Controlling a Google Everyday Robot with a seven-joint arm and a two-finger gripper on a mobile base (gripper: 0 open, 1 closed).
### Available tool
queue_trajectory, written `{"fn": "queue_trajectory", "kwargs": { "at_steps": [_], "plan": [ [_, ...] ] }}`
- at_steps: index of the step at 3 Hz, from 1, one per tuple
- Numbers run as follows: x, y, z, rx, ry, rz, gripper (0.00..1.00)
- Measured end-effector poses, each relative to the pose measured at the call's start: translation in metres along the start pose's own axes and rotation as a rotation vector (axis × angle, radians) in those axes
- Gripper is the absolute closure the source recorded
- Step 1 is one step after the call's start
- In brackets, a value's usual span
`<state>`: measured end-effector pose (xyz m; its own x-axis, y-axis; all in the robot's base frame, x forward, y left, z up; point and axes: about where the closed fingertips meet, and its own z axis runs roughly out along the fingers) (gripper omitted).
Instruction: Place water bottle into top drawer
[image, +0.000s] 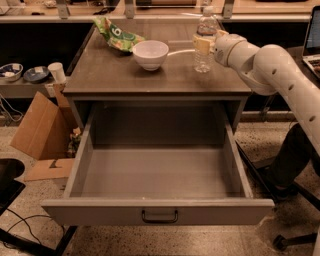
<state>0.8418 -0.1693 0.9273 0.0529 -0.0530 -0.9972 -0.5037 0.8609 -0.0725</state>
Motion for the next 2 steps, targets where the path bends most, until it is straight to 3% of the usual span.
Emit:
{"fn": "queue_trajectory", "kwargs": {
  "at_steps": [1, 2],
  "plan": [
    [-0.007, 0.013, -0.012, -0.011, -0.027, -0.014, 1.00],
    [0.014, 0.022, -0.042, 0.006, -0.033, -0.043, 1.00]
  ]
}}
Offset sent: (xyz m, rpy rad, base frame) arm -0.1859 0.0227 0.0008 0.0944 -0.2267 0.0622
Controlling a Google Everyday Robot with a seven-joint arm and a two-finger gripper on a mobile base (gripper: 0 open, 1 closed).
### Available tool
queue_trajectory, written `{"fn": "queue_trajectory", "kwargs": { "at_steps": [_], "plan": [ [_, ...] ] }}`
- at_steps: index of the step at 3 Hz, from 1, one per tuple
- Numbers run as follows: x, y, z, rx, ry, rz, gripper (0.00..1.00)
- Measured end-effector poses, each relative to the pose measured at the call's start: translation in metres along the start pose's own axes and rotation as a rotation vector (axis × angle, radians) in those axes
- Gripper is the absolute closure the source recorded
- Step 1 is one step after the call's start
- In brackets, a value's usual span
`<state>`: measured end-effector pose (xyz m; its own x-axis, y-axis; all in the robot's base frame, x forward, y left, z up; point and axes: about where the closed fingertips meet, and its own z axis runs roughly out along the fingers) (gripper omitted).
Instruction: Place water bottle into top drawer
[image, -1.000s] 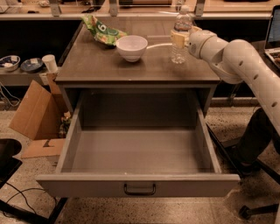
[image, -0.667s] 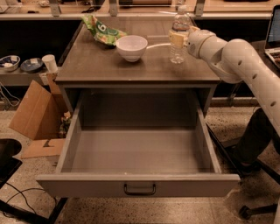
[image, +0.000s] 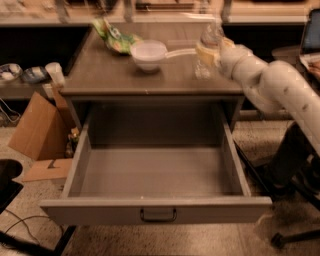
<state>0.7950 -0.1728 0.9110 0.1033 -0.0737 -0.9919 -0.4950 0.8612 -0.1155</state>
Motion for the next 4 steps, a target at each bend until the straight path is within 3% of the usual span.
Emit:
{"fn": "queue_trajectory", "kwargs": {
  "at_steps": [1, 2, 3, 4],
  "plan": [
    [-0.008, -0.001, 0.001, 0.000, 0.000, 0.000, 1.00],
    [-0.018, 0.026, -0.022, -0.047, -0.002, -0.073, 1.00],
    [-0.028, 0.061, -0.071, -0.084, -0.031, -0.129, 1.00],
    [-0.059, 0.073, -0.112, -0.089, -0.084, -0.176, 1.00]
  ]
}}
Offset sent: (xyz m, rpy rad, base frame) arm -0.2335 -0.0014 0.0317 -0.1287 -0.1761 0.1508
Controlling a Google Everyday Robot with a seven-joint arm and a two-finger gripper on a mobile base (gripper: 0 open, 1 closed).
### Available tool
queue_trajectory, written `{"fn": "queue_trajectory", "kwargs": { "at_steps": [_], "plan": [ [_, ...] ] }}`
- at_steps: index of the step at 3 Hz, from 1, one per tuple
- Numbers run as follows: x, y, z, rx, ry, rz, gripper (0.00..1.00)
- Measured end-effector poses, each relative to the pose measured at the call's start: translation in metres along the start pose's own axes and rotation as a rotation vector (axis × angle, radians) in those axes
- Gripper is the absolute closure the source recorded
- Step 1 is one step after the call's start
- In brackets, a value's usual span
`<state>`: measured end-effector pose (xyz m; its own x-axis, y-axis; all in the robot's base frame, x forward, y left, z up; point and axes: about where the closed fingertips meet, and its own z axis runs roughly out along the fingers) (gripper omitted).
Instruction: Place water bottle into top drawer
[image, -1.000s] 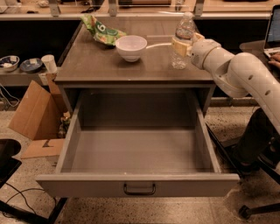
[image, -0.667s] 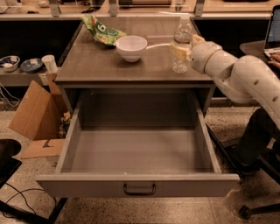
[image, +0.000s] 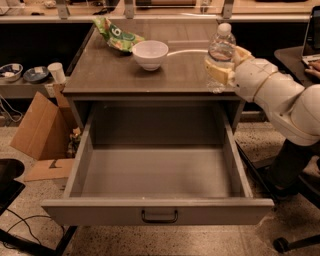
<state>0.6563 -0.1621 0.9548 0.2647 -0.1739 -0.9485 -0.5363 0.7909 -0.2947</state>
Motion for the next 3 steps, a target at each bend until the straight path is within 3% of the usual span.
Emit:
{"fn": "queue_trajectory", "kwargs": {
  "at_steps": [1, 2, 3],
  "plan": [
    [-0.024, 0.009, -0.029, -0.010, -0.037, -0.016, 1.00],
    [-0.032, 0.024, -0.035, -0.077, -0.045, 0.001, 1.00],
    [-0.003, 0.060, -0.012, -0.251, -0.021, 0.063, 1.00]
  ]
}}
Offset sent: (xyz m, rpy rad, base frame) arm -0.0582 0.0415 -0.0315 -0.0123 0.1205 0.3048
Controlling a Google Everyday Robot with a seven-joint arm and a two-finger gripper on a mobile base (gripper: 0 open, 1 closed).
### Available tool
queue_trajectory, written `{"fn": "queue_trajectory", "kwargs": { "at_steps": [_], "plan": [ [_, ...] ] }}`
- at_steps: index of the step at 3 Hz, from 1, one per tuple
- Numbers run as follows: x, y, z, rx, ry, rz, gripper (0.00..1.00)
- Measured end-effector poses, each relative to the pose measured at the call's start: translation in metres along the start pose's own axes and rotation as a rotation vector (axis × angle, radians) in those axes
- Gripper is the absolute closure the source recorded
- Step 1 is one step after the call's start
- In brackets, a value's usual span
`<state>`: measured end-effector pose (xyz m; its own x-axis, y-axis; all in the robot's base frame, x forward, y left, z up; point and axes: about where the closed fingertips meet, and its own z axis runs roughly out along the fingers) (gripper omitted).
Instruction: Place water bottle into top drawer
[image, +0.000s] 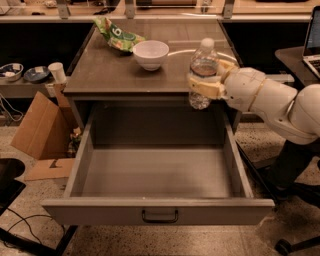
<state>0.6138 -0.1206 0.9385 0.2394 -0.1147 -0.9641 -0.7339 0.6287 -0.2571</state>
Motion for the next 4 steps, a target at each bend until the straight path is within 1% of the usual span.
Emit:
{"fn": "queue_trajectory", "kwargs": {
  "at_steps": [1, 2, 3, 4],
  "plan": [
    [0.034, 0.029, 0.044, -0.160, 0.017, 0.040, 1.00],
    [0.066, 0.067, 0.086, -0.289, 0.025, 0.097, 1.00],
    [0.095, 0.104, 0.111, -0.345, 0.012, 0.151, 1.00],
    [0.132, 0.153, 0.131, -0.333, 0.005, 0.134, 1.00]
  ]
}}
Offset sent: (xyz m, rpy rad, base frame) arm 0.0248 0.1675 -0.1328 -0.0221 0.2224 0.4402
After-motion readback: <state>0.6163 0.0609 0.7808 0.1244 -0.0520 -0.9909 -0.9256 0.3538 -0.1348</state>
